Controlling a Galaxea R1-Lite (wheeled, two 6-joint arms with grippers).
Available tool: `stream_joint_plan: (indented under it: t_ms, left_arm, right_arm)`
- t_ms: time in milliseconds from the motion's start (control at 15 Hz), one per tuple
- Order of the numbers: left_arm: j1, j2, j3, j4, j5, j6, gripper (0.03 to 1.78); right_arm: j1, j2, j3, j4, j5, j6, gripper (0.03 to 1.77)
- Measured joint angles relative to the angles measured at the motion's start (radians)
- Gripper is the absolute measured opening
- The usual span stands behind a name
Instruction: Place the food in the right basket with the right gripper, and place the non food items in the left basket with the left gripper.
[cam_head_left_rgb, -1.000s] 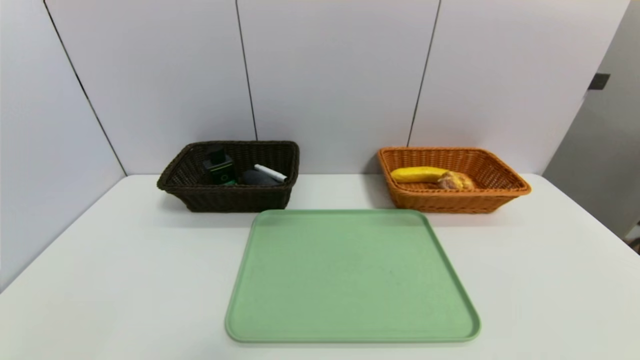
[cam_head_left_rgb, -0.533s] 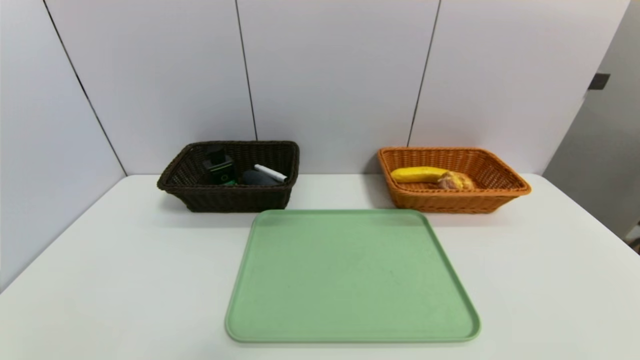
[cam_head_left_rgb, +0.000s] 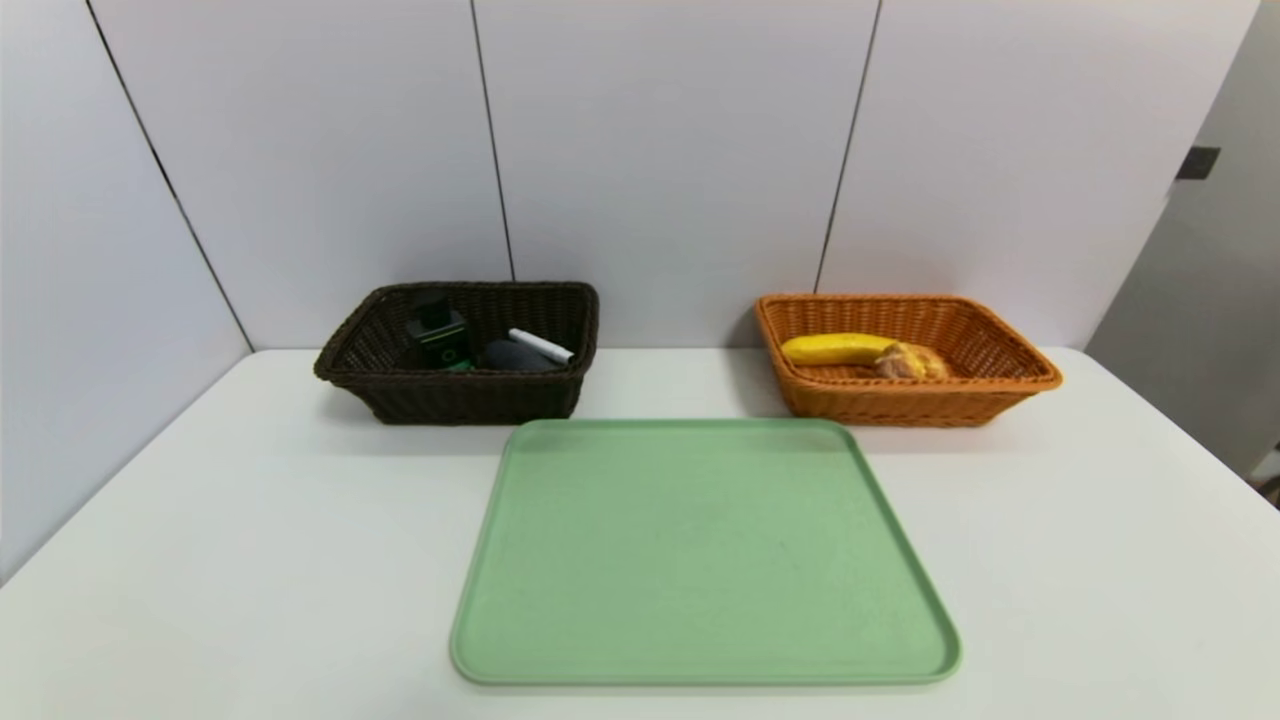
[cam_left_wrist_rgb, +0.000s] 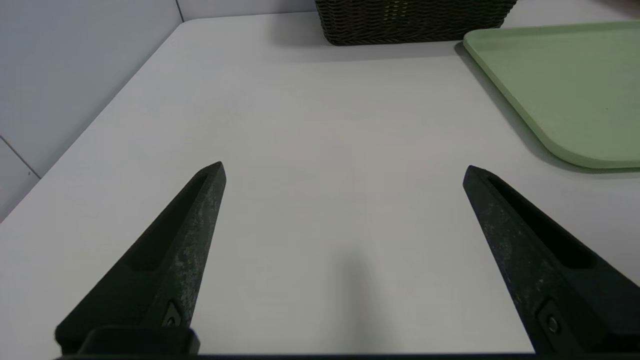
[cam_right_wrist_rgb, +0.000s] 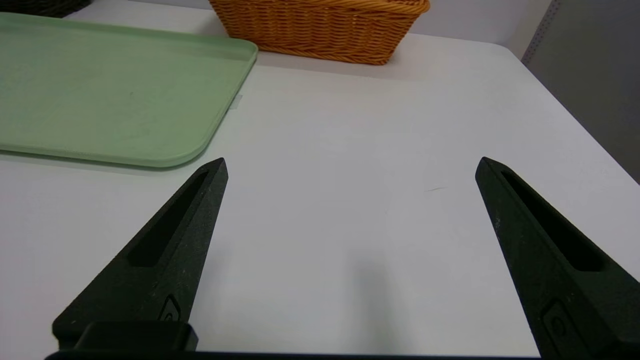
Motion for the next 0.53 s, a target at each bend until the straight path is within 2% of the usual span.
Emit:
stream_joint_plan:
  t_ms: [267, 467, 533]
  left_arm:
    - [0.0, 0.0, 0.0, -0.004, 0.005, -0.045, 1.69]
    - [0.0, 0.0, 0.0, -0.014, -0.001, 0.007, 1.69]
    - [0.0, 0.0, 0.0, -0.015, 0.001, -0.004, 1.69]
  right_arm:
    - [0.0, 0.0, 0.0, 0.001, 0.0, -0.003, 1.71]
    - [0.0, 0.0, 0.0, 0.001, 0.0, -0.003, 1.71]
    - [0.0, 0.0, 0.0, 0.001, 0.001, -0.003, 1.71]
